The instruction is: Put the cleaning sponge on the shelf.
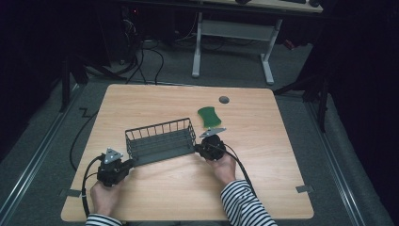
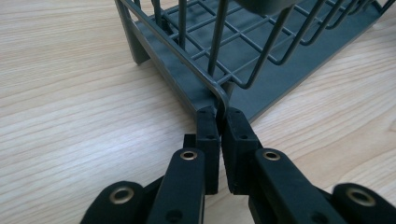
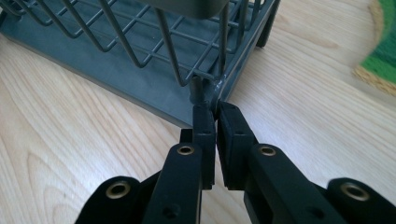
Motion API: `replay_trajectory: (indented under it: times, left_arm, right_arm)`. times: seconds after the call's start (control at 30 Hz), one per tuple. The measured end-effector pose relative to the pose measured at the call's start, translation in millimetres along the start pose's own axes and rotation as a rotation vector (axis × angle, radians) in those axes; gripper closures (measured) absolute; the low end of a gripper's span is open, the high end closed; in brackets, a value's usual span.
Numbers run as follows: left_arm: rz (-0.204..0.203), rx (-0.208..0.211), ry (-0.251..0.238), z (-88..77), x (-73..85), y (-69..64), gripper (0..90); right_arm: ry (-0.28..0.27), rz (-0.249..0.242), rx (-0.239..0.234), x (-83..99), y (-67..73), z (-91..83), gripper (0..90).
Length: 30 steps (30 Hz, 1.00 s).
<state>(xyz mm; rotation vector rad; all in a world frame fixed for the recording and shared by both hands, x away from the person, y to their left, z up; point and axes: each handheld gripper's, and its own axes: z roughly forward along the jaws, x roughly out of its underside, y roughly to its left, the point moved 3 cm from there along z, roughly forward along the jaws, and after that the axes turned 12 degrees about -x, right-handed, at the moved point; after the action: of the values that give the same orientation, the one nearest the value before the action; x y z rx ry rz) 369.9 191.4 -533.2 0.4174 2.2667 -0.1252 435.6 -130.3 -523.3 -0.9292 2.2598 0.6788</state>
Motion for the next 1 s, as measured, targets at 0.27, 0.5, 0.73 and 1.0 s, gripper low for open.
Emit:
replay_trajectory:
  times: [0.27, 0.5, 0.73, 1.0]
  left_arm:
    - [0.009, 0.049, -0.006, 0.8, -0.7, -12.8, 85.5]
    - [0.020, 0.073, -0.010, 3.2, -3.4, -28.4, 85.2]
    - [0.076, 0.089, -0.007, 5.1, -7.5, -40.9, 85.7]
    - [0.017, 0.112, -0.002, 3.2, 2.6, -32.3, 76.3]
  right_arm:
    - [-0.024, 0.001, -0.001, 18.6, -2.3, -16.5, 86.3]
    - [-0.030, 0.013, 0.003, 32.6, -8.5, -33.0, 86.3]
    - [-0.053, 0.038, 0.012, 43.6, -13.1, -43.5, 86.0]
    - [-0.055, 0.052, 0.010, 45.1, -12.2, -49.2, 70.8]
